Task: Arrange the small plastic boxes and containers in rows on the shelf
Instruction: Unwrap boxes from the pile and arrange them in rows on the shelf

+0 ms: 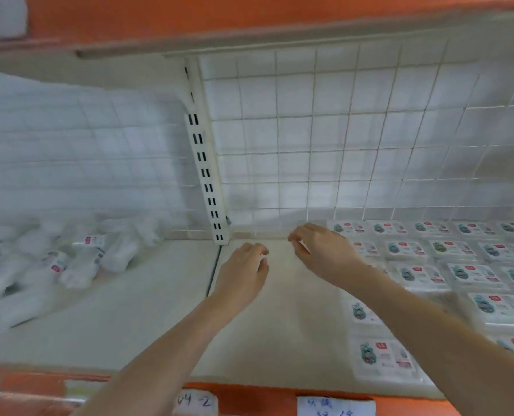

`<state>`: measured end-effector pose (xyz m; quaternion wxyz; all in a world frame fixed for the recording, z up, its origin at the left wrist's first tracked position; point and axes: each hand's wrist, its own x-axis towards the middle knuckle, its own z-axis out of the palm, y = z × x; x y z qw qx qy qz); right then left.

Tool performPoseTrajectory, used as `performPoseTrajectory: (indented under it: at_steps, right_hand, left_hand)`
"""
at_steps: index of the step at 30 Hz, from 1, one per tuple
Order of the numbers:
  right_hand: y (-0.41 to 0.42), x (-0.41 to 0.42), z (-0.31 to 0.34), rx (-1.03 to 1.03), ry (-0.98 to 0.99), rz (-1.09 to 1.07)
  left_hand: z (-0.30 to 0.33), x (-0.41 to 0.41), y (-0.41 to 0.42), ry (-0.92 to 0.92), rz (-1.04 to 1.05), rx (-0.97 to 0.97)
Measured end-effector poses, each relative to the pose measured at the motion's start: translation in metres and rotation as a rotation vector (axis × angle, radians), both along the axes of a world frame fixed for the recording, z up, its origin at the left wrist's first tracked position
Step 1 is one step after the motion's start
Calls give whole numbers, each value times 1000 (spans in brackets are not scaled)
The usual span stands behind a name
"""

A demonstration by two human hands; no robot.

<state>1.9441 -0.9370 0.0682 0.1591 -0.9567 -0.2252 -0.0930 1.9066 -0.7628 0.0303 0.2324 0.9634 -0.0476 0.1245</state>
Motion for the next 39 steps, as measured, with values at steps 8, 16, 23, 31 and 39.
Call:
performPoseTrajectory:
  at_steps: [8,16,23,31,39]
  right_hand:
    - [128,-19,-3,28,86,288]
    - [254,-43,7,-6,107,509]
    - [351,-59,5,12,129,616]
    - [436,-59,-14,25,8,647]
    - [500,-27,-25,13,12,526]
  left_hand:
    - [18,-62,112,59,232,110]
    - [27,-111,226,61,431,59]
    - [15,-140,314,-33,580,8]
    - [-1,-137,393,-146,619,-38]
    - [-4,-110,464,-112,605,-66]
